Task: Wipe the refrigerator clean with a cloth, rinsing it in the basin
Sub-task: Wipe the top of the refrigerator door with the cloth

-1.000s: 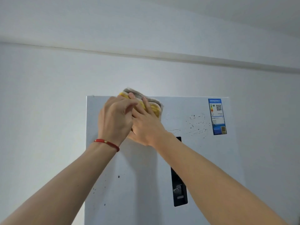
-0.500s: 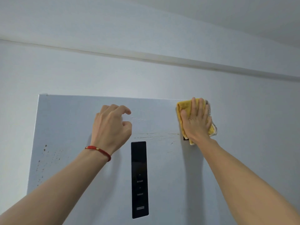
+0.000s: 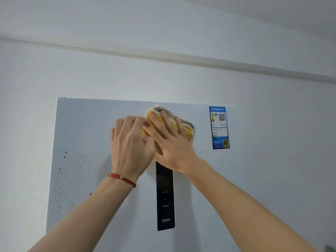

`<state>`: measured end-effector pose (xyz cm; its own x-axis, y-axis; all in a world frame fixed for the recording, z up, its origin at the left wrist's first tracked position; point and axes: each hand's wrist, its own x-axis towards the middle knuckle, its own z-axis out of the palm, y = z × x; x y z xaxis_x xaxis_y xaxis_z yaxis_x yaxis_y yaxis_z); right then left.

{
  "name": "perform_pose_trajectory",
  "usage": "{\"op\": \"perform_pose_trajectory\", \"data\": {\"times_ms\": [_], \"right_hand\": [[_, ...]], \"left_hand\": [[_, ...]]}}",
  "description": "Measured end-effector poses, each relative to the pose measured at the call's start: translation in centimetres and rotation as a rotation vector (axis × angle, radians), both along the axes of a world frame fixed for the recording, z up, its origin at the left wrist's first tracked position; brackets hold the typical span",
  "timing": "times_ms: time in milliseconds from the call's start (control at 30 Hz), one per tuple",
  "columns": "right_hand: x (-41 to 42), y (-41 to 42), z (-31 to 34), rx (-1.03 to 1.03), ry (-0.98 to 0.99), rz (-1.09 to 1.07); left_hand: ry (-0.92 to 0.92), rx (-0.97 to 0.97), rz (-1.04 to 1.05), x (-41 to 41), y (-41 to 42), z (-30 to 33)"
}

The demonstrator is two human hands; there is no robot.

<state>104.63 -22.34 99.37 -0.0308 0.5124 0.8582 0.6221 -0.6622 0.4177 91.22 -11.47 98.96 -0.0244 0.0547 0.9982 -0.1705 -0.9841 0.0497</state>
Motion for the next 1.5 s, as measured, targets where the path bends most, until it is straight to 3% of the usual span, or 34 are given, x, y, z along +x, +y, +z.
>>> {"op": "perform_pose_trajectory", "data": {"times_ms": [167,267,300,367,467,700,833,900,1000,1067,1133,1267,1367,1433,1500], "right_hand": [[6.5,-9.2,0.1,0.662,0.485,-0.072],[5.7,-8.6,-0.7,1.191,0.788,-0.047],[4.9,-7.7,-0.8,1.272,0.850,-0.044],[3.1,-4.3,-1.4,1.215,0.858,-0.038],[-0.5,2.0,-2.3,0.957,0.611,-0.061],[-9.9,16.7,-1.3,0.324,0.116,0.106],[-9.5,15.8,-1.7,-0.095,-0.148,0.116],[-7.8,13.1,-1.6,-0.013,-0.128,0.075],[-6.5,10.7,-1.3,0.542,0.244,0.027],[-7.7,12.6,-0.8,0.763,0.397,0.010],[-10.2,16.1,-0.5,0.718,0.362,0.044],[-13.9,22.3,-4.3,0.261,0.028,0.138],[-12.9,20.4,-6.5,0.024,-0.104,0.171],[-10.9,17.1,-6.7,0.030,-0.130,0.132],[-8.1,13.0,-6.7,0.206,-0.042,0.039]], "left_hand": [[0.014,0.029,0.050,-1.4,3.6,-0.4],[0.010,-0.023,0.076,-2.2,5.6,-0.8],[0.008,-0.050,0.065,-2.3,6.0,-1.0],[0.001,-0.094,0.040,-2.9,6.9,-1.7],[-0.021,-0.130,0.007,-4.1,8.2,-2.8],[-0.180,-0.379,-0.013,-7.9,14.2,-5.7],[-0.195,-0.507,-0.081,-8.6,15.6,-6.1],[-0.134,-0.503,-0.109,-9.0,15.7,-6.1],[-0.065,-0.507,-0.154,-9.6,16.1,-6.2],[-0.038,-0.509,-0.172,-10.1,16.7,-6.1],[-0.029,-0.505,-0.199,-10.4,17.3,-6.0],[-0.085,-0.498,-0.182,-10.1,17.9,-6.1],[-0.071,-0.519,-0.180,-9.3,17.6,-6.5],[-0.027,-0.512,-0.183,-9.0,17.4,-6.9],[0.008,-0.483,-0.186,-8.9,17.1,-7.4]]}}
